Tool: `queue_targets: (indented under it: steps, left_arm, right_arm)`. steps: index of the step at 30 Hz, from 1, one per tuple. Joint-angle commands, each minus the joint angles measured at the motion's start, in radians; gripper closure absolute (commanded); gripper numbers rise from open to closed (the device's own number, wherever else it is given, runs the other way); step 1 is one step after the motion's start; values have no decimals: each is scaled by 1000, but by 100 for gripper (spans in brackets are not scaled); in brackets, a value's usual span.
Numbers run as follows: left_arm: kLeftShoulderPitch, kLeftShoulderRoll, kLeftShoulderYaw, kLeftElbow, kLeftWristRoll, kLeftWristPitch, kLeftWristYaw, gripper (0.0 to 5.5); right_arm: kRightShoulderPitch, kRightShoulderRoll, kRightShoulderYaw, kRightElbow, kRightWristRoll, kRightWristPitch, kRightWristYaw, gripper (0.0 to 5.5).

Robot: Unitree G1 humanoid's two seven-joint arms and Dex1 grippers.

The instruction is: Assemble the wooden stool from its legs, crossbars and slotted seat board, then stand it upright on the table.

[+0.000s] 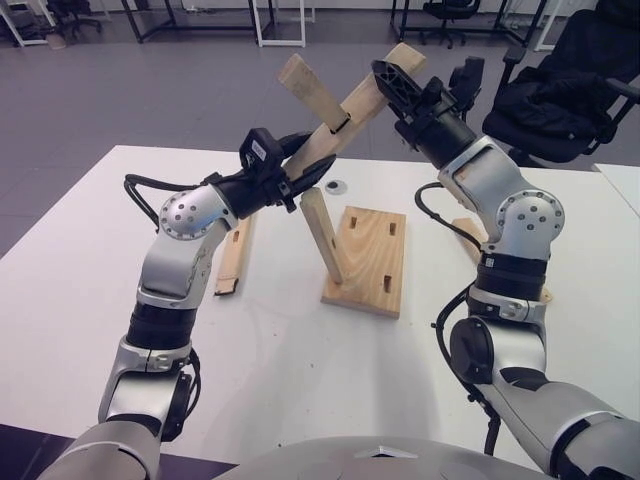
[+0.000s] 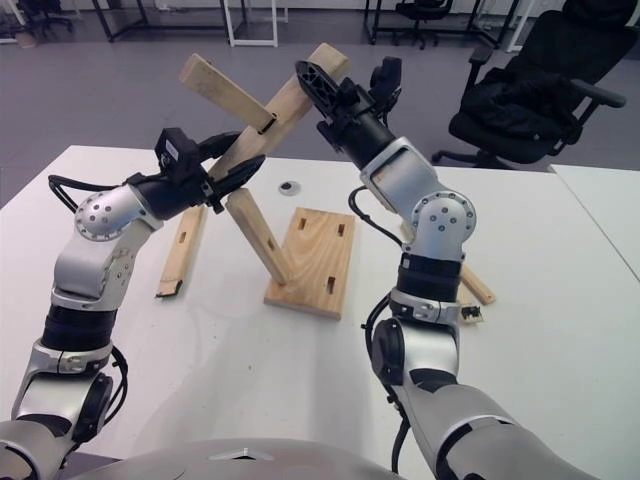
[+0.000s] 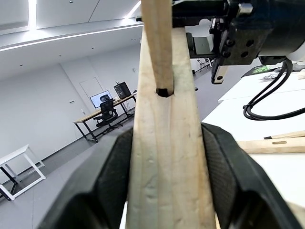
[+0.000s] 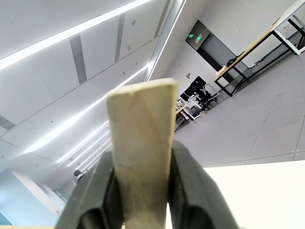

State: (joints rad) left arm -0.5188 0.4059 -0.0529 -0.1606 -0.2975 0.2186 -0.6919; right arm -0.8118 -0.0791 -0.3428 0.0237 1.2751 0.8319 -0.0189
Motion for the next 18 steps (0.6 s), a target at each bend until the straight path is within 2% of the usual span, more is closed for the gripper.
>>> queue_targets:
  steps: [1,6,11,14,18]
  left_arm:
    - [-28,-6,-2,36,20,10,18,313]
    - [-77,-45,71,74,-33,44,80,236]
    - [1,-16,94,97,8,68,120,155]
    - [149,-4,62,89,66,83,150,153]
    - [325,-8,-48,122,207,34,202,153]
  right_arm:
    - [26,1,-29,-12,-3,-40,-18,448]
    - [58,-5,-111,-21,-12,-142,-94,448]
    - [268,-50,-145,-186,-72,-138,-231,448]
    - [446,-39,-159,-365,-49,-110,-388,449]
    - [627,-29,-125,-539,14,-76,-539,449]
